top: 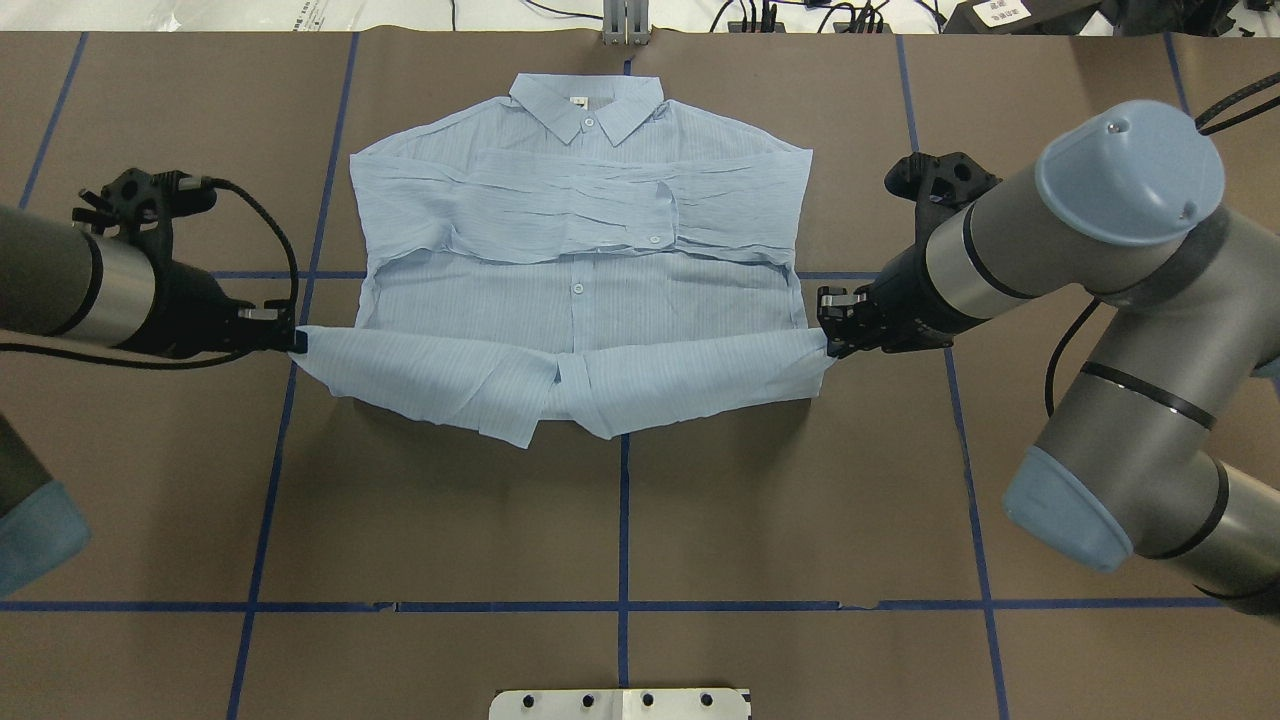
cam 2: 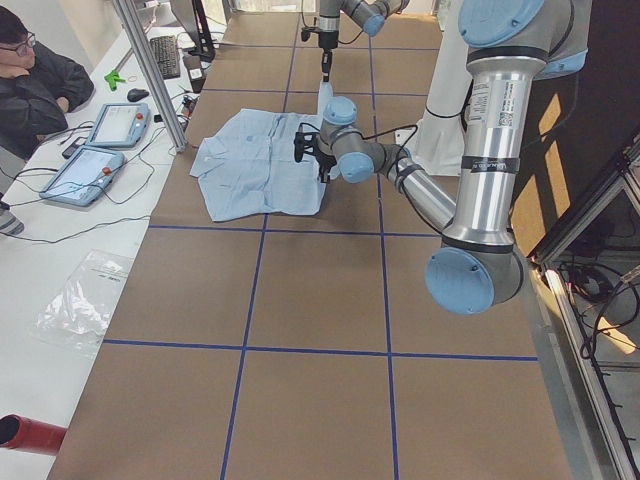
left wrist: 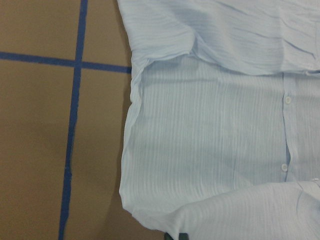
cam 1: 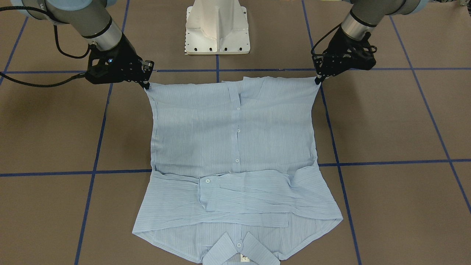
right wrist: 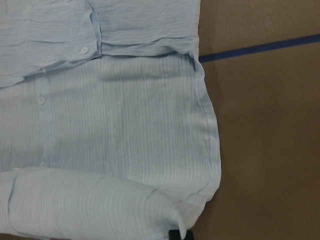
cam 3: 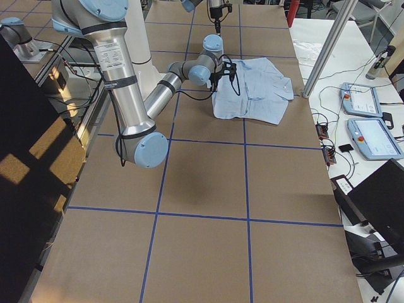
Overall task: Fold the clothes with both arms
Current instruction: 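Lift the hem with both grippers and fold it toward the collar, then lay the hem down near the collar and open both grippers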
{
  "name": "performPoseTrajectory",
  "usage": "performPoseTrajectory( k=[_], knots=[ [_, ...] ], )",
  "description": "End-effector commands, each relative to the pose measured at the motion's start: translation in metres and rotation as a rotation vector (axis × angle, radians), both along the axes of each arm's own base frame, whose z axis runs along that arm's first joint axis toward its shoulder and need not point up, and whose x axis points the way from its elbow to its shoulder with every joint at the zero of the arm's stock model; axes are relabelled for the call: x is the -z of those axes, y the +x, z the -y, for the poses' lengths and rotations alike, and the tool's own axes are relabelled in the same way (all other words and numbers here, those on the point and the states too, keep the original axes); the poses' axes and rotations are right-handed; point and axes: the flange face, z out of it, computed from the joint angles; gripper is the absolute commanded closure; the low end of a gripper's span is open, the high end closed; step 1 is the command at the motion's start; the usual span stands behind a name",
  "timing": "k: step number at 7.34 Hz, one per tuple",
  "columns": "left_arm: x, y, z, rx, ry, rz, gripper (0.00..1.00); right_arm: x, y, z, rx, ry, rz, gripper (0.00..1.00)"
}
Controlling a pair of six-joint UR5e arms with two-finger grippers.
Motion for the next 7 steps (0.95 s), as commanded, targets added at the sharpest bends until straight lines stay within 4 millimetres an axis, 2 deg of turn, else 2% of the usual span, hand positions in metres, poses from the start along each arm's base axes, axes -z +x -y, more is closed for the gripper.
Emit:
performPoseTrajectory(
  k=[1,2,3,4,5,6,7],
  knots=[
    [0.009,-0.006,0.074,0.062,-0.014,-0.005,1.00,0.004,0.010,0.042,-0.068,-0.009,-0.006,1.00],
    [0.006,-0.014,0.105,0.069,0.003,-0.006,1.00,0.005,0.011,0.068,-0.098,-0.019,-0.016,1.00],
    [-0.009,-0.015,0.125,0.079,0.005,-0.003,1.00,0.001,0.001,0.096,-0.113,-0.037,-0.038,1.00],
    [-0.008,-0.017,0.147,0.099,0.012,-0.009,1.00,-0.003,-0.010,0.132,-0.138,-0.020,-0.019,1.00],
    [0.000,-0.015,0.176,0.110,0.000,-0.010,1.00,-0.017,-0.013,0.159,-0.154,-0.017,-0.009,1.00],
    [0.003,-0.010,0.203,0.123,-0.017,0.000,1.00,-0.015,-0.015,0.182,-0.158,-0.027,-0.001,1.00],
    [0.010,0.000,0.228,0.132,-0.023,0.001,1.00,0.005,-0.017,0.211,-0.173,-0.034,0.003,1.00]
  ],
)
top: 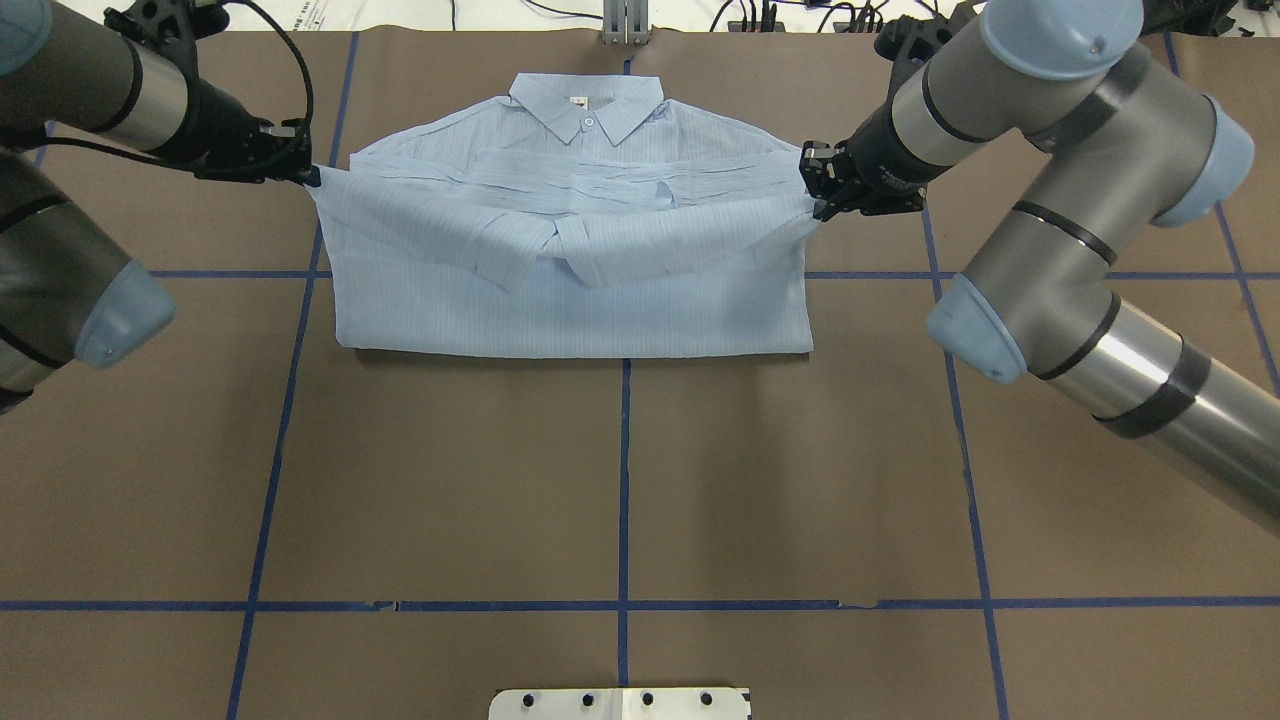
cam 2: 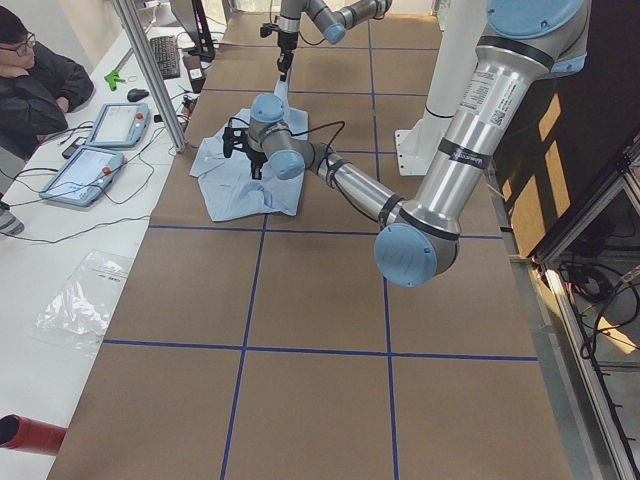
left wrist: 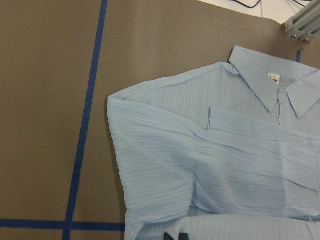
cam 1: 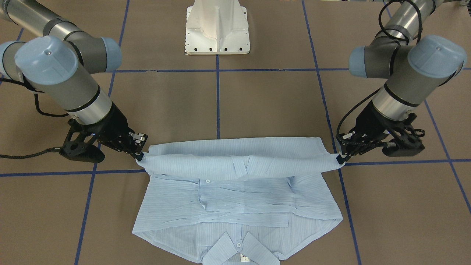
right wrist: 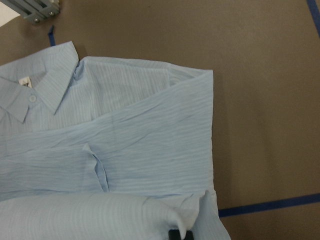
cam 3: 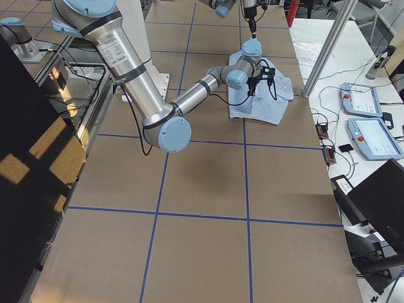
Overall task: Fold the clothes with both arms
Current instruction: 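Lay the hem down near the collar and open both grippers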
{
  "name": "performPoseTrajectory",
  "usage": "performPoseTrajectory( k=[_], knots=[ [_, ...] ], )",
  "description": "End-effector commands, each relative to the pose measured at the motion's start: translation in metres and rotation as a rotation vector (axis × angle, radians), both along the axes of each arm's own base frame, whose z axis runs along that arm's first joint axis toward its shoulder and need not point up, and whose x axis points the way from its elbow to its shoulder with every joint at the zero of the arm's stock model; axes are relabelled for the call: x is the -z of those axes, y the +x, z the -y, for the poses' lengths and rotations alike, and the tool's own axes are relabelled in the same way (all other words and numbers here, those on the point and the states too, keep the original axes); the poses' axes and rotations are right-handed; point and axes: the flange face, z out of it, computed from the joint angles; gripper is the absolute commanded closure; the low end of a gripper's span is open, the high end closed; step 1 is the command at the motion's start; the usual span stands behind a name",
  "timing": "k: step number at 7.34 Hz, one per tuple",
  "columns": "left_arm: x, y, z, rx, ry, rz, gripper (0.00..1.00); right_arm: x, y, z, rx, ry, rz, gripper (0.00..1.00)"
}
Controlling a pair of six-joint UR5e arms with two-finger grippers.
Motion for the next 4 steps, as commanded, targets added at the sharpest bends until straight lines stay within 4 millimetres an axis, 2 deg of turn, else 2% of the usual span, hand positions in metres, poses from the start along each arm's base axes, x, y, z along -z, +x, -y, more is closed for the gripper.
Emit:
performPoseTrajectory(
  k=[1,2,3,4],
  knots=[
    [-0.005,0.018,0.057,0.022,-0.008,-0.003,1.00,0.023,-0.014,0.059,-0.014,-0.029,-0.003,1.00],
    [-0.041,0.019,0.075,0.033,0.003,-0.007,1.00,0.014,-0.019,0.071,-0.016,-0.038,-0.014,1.00],
    [-0.065,0.024,0.084,0.039,0.021,-0.015,1.00,0.001,-0.024,0.083,-0.019,-0.033,-0.013,1.00],
    [-0.064,0.032,0.097,0.042,0.016,-0.009,1.00,-0.012,-0.031,0.092,-0.019,-0.042,-0.019,1.00]
  ],
)
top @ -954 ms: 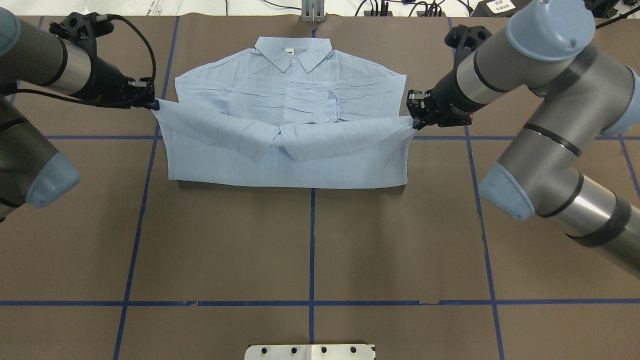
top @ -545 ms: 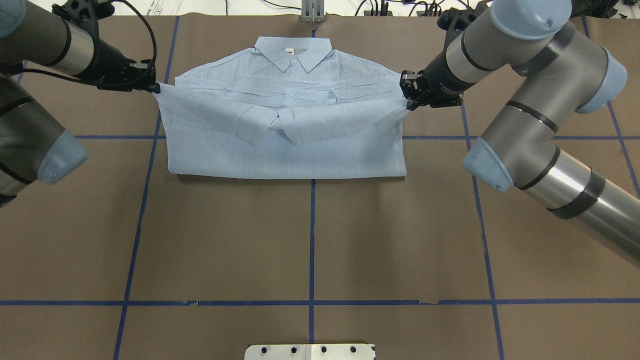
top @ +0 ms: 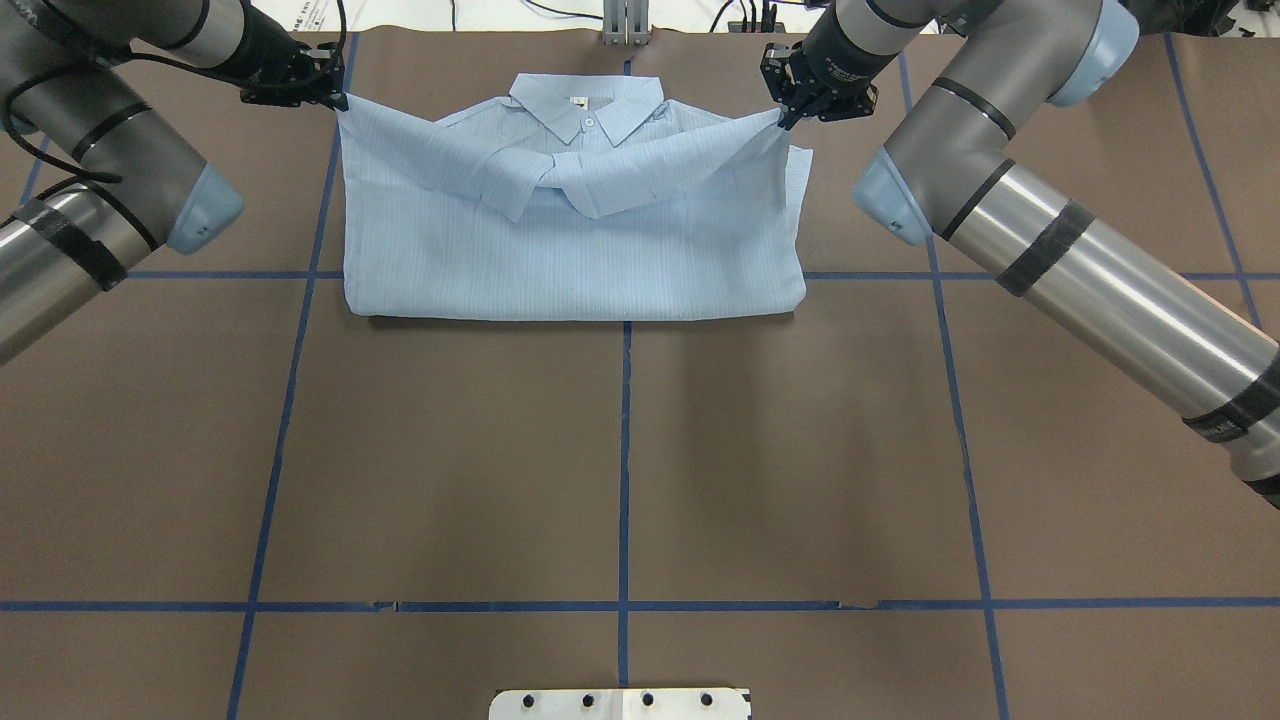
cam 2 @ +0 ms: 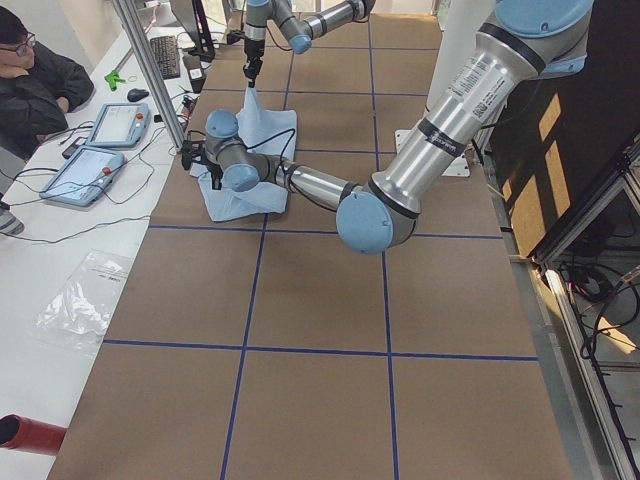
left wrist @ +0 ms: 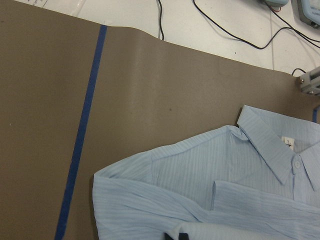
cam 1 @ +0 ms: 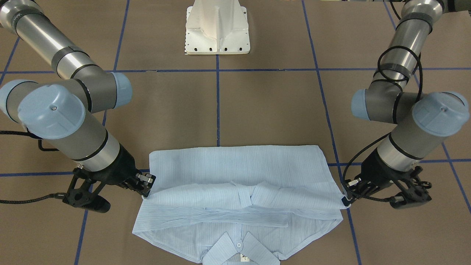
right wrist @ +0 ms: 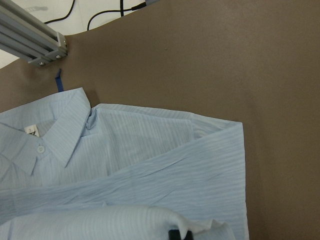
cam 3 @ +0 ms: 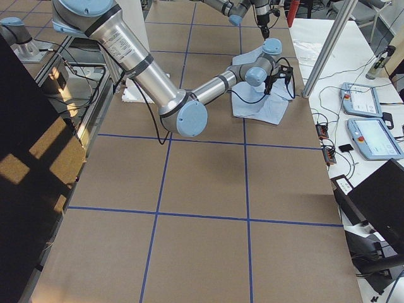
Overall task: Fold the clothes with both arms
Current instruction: 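Lay the hem down near the collar and open both grippers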
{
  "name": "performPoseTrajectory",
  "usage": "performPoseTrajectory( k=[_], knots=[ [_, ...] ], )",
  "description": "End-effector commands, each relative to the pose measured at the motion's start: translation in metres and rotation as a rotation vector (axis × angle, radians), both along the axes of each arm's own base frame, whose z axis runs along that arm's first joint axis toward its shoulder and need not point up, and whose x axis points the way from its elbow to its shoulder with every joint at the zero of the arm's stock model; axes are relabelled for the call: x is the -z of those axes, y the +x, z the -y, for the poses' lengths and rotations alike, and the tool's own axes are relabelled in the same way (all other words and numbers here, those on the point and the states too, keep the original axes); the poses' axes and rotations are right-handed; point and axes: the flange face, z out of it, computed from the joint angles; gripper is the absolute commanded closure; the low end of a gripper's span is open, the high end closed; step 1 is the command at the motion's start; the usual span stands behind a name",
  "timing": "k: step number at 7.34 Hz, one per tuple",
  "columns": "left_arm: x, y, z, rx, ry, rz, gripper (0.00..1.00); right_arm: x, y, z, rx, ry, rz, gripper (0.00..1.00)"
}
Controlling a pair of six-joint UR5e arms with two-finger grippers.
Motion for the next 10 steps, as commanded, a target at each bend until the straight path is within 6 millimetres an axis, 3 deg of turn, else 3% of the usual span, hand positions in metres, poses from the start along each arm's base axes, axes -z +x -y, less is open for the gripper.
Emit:
performPoseTrajectory(
  k=[1,3,5,7,9,10],
  knots=[
    [-0.010,0.011,0.024,0.028,0.006,0.015,1.00,-0.020,-0.006,0.017,-0.006,-0.019,-0.014,1.00],
    [-0.008,0.018,0.024,0.033,0.015,0.015,1.00,-0.036,-0.004,0.023,0.001,-0.024,-0.035,1.00],
    [0.003,0.048,0.015,0.058,-0.017,-0.009,1.00,-0.045,0.009,0.033,-0.001,-0.014,-0.052,1.00],
    [0.003,0.051,0.013,0.060,-0.018,-0.008,1.00,-0.027,0.002,0.032,0.006,0.005,-0.039,1.00],
    [0.001,0.045,0.016,0.069,-0.020,-0.008,0.98,-0.024,-0.001,0.031,0.010,0.009,-0.038,1.00],
    [0.000,0.044,0.015,0.068,-0.017,-0.009,0.01,-0.024,-0.004,0.030,0.006,0.019,-0.042,0.01]
  ],
)
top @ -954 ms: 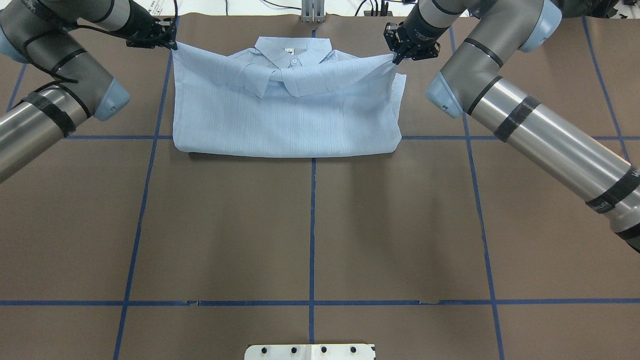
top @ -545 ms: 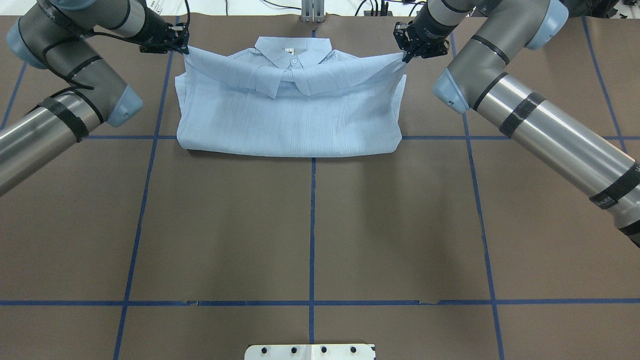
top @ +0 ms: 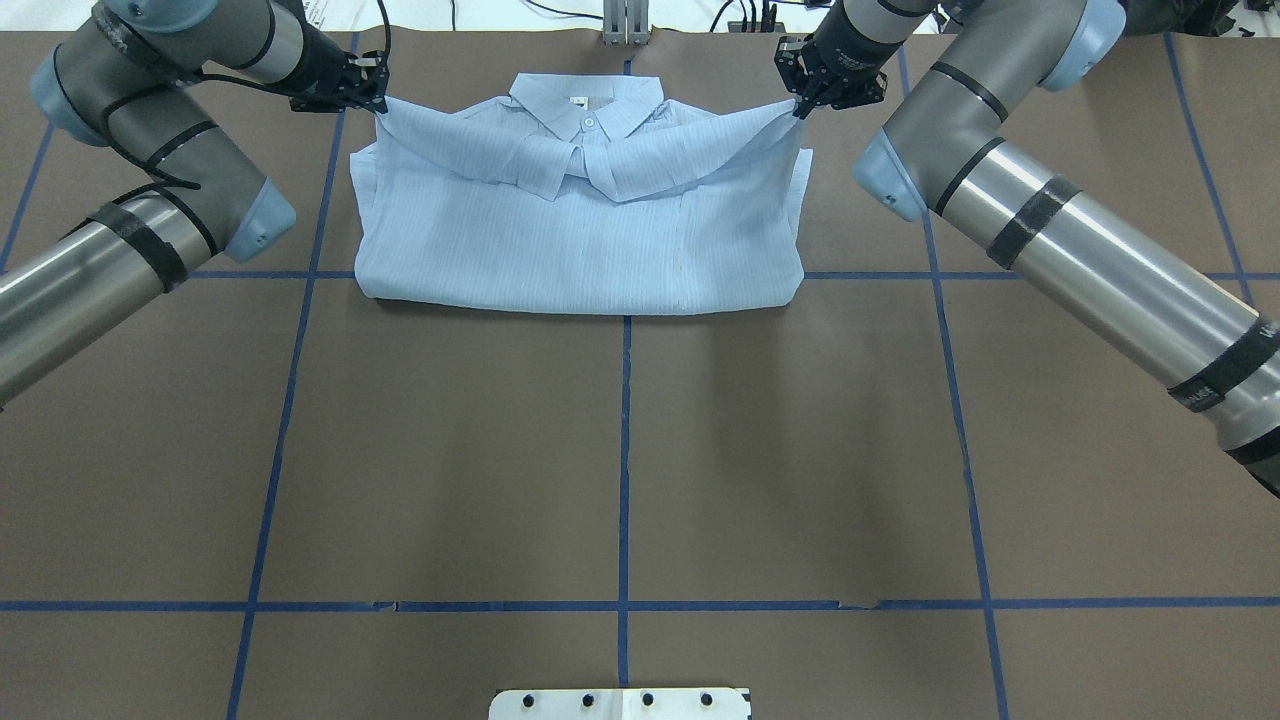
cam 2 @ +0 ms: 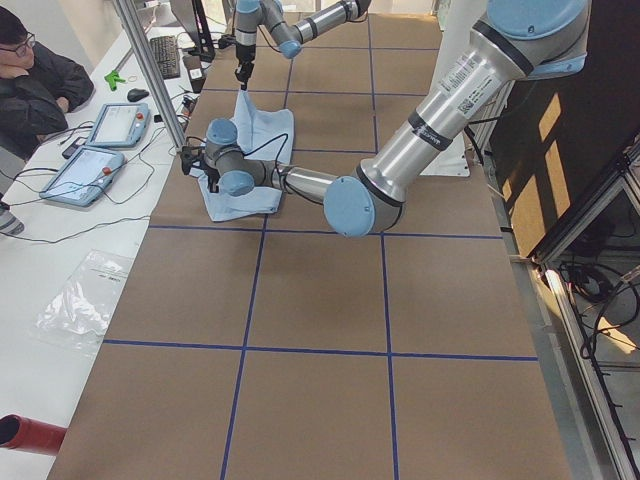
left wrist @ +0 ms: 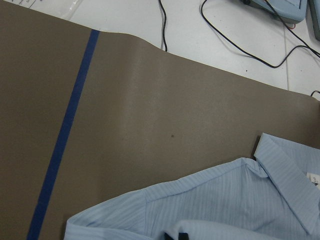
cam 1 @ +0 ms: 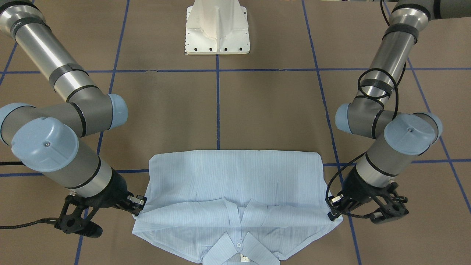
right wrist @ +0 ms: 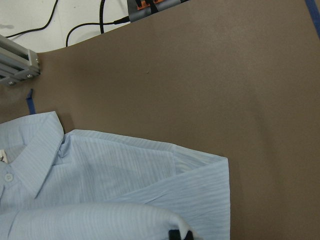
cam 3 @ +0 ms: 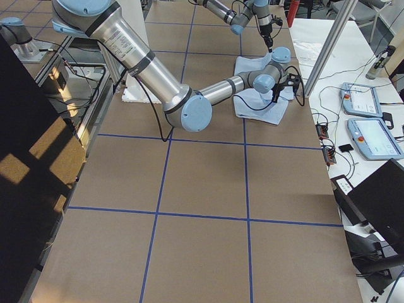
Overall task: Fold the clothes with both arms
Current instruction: 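Lay the hem down near the collar and open both grippers, then move the right gripper down to the folded shirt's side edge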
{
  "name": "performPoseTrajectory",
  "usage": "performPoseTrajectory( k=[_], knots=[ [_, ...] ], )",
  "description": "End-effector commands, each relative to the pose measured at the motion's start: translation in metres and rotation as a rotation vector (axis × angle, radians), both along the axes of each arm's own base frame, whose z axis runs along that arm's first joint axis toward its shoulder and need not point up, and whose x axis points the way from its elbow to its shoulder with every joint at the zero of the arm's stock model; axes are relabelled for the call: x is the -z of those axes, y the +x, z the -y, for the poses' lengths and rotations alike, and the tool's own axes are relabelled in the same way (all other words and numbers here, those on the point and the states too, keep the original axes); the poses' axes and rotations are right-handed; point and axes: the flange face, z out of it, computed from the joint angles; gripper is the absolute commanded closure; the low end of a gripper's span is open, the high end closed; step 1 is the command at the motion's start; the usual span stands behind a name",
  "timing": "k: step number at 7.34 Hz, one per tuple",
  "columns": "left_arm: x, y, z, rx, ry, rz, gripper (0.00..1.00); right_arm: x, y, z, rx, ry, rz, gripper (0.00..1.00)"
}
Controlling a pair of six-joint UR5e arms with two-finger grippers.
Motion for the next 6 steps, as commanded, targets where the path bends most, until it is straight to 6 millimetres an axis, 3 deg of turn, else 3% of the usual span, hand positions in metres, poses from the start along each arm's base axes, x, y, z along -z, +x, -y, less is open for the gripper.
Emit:
performPoseTrajectory(
  k=[1,3,4,5,6],
  knots=[
    [0.003,-0.005,0.000,0.007,0.006,-0.006,0.00,0.003,-0.003,-0.001,-0.004,0.022,0.003,0.00],
    [0.005,-0.028,-0.001,0.025,0.021,-0.016,0.00,-0.001,-0.003,-0.005,0.004,0.024,0.005,0.00],
    [0.012,-0.037,-0.014,0.023,0.040,-0.032,0.00,-0.010,-0.008,-0.020,0.021,0.030,0.005,0.00],
    [0.013,-0.051,-0.030,0.027,0.060,-0.044,0.00,-0.027,-0.023,-0.052,0.057,0.033,0.007,0.00],
    [0.016,-0.056,-0.039,0.028,0.073,-0.054,0.00,-0.039,-0.027,-0.071,0.069,0.026,0.009,0.00]
  ],
)
